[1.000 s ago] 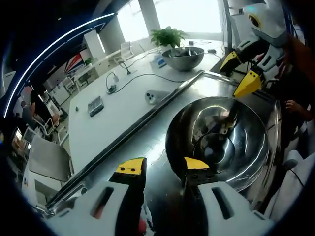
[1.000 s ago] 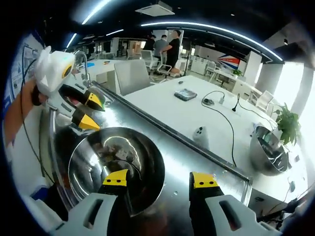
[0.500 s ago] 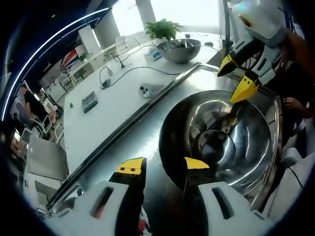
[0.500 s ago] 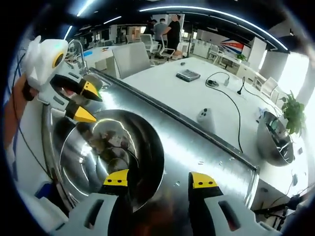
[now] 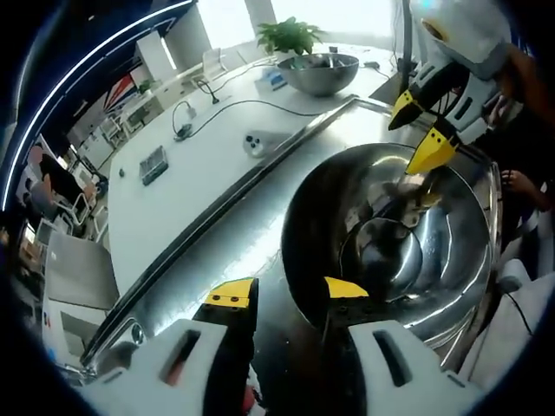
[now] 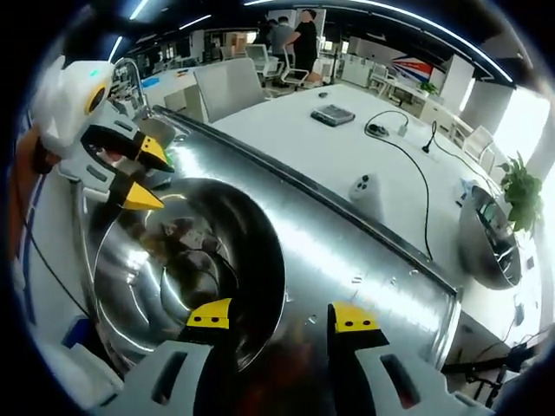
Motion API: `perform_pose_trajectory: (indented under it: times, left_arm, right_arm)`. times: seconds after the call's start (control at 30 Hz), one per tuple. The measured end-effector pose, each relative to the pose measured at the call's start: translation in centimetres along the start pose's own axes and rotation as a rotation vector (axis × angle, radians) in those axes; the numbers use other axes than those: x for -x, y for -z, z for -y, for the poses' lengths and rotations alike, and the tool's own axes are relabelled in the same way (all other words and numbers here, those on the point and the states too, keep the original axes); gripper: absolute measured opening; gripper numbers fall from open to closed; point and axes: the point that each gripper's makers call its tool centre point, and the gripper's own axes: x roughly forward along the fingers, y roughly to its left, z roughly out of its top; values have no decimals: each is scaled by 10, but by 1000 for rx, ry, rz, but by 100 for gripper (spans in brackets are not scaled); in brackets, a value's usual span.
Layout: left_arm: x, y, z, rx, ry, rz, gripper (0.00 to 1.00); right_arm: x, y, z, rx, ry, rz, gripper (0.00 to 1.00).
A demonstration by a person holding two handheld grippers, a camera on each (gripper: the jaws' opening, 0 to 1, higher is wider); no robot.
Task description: Pick up bowl with dirty water move over sink pour dirty water into sink return bowl to place
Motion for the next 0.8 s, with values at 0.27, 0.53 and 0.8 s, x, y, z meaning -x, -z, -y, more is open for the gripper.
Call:
perform_pose_trajectory:
  times: [0.27,0.53,0.8]
  left_arm:
    - [-1,-1,2,-15,-12,-27,18]
    - [-6,3,4,-23,-26,-67,15]
    - [-7,2,1,-5,-35,-75,13]
  right_arm:
    - [-7,2,6,-42,0,-42,33]
    - [-10,3,5,-70,7,-81,23]
    - [-14,15,2,-97,17,-126,18]
